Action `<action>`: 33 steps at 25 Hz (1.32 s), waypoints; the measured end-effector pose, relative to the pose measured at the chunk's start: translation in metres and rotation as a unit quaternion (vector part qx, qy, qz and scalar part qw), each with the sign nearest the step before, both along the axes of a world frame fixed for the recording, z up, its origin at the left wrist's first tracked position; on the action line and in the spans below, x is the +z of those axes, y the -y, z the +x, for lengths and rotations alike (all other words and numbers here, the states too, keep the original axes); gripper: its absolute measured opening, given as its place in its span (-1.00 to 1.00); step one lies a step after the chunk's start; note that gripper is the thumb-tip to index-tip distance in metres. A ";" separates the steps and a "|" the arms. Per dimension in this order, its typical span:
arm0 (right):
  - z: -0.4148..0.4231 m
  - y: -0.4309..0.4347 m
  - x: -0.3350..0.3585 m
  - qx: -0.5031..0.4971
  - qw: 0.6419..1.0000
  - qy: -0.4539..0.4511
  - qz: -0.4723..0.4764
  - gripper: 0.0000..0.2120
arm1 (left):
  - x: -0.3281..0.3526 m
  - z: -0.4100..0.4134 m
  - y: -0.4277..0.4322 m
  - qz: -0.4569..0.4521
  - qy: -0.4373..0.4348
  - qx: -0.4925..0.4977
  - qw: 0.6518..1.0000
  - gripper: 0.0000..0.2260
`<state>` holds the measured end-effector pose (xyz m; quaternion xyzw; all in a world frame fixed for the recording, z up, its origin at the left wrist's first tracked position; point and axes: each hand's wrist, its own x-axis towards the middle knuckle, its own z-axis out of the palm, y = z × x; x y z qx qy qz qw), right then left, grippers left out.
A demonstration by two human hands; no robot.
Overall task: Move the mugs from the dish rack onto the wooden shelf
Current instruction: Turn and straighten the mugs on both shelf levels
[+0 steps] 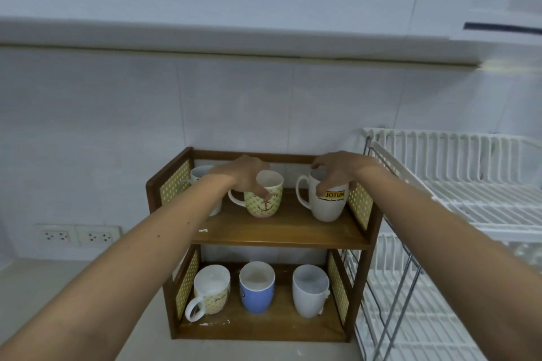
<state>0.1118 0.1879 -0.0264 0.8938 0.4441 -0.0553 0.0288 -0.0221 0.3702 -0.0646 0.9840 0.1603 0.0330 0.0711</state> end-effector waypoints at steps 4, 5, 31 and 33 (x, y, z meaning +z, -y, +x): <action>-0.005 0.000 -0.004 -0.002 1.000 0.020 -0.015 -0.27 | -0.004 -0.002 -0.003 -0.034 0.010 -0.016 0.999 -0.25; -0.006 0.001 -0.006 -0.003 0.999 0.024 -0.023 -0.26 | -0.007 -0.005 -0.002 -0.050 0.014 -0.018 0.999 -0.25; -0.068 -0.099 -0.254 0.092 0.989 -0.083 -0.078 -0.14 | -0.230 -0.072 -0.034 -0.071 -0.141 0.180 0.971 -0.26; -0.055 -0.096 -0.244 0.146 0.976 -0.111 -0.118 -0.16 | -0.227 -0.070 -0.041 -0.095 -0.166 0.138 0.972 -0.21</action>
